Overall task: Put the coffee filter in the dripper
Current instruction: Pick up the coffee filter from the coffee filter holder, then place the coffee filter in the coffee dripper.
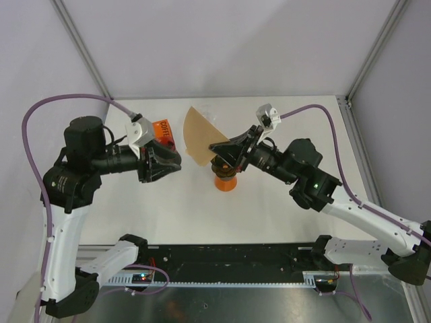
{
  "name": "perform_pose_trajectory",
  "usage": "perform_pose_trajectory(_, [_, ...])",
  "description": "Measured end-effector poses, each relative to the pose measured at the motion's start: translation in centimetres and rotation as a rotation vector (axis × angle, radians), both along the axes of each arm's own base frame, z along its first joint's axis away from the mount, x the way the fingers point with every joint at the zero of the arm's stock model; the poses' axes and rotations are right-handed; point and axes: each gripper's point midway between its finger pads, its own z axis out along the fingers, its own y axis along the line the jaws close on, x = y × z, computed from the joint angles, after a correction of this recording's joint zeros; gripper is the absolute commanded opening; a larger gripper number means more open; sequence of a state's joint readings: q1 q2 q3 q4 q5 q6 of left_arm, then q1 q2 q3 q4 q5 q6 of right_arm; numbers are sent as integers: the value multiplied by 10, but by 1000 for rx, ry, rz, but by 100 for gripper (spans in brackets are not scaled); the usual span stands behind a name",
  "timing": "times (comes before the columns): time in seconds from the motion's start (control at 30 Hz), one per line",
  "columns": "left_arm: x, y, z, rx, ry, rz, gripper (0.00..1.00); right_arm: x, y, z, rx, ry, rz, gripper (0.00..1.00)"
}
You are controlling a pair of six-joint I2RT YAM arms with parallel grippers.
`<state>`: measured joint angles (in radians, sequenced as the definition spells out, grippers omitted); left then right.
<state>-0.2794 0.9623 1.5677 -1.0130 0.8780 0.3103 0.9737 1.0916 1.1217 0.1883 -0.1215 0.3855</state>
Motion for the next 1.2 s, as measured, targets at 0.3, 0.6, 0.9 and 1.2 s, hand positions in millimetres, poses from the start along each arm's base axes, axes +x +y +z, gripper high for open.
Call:
perform_pose_trajectory(0.3, [-28, -14, -1, -69, 72, -172, 42, -24, 1, 21, 44, -108, 79, 0])
perform_pose_trajectory(0.6, [-28, -16, -2, -77, 88, -182, 26, -33, 3, 25, 50, -143, 115, 0])
perform_pose_trajectory(0.9, [-22, -18, 1, -88, 93, -178, 9, -37, 5, 25, 47, -156, 136, 0])
perform_pose_trajectory(1.2, [-22, -19, 4, -99, 93, -178, 0, -38, 6, 24, 43, -167, 140, 0])
